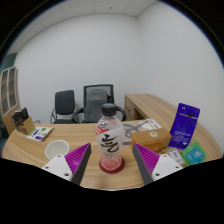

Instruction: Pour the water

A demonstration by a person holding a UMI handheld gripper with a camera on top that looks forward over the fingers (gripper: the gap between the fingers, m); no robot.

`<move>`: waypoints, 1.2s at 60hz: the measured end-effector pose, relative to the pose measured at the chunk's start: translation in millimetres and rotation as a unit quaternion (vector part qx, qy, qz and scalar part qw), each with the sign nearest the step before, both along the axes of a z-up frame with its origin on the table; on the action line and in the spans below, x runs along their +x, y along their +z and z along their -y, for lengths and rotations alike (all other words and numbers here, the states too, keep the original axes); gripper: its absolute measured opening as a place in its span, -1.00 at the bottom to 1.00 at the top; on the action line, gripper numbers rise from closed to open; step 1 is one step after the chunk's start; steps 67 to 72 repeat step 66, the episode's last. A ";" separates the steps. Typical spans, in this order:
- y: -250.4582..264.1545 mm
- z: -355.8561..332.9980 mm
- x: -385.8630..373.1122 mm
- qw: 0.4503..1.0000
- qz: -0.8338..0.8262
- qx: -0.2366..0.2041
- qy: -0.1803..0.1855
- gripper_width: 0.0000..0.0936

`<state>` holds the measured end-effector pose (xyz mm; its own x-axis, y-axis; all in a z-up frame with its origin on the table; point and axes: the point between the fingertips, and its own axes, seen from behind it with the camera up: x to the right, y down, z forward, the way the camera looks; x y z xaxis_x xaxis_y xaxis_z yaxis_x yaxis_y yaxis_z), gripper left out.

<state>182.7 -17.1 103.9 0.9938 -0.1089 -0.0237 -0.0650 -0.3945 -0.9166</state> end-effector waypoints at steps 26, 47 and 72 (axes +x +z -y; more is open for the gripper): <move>109.8 249.2 -85.0 0.998 -0.005 -0.061 -0.010 0.83; 154.9 341.7 -118.7 0.999 0.015 -0.050 -0.008 0.84; 163.0 350.4 -108.8 0.998 0.045 -0.048 -0.016 0.84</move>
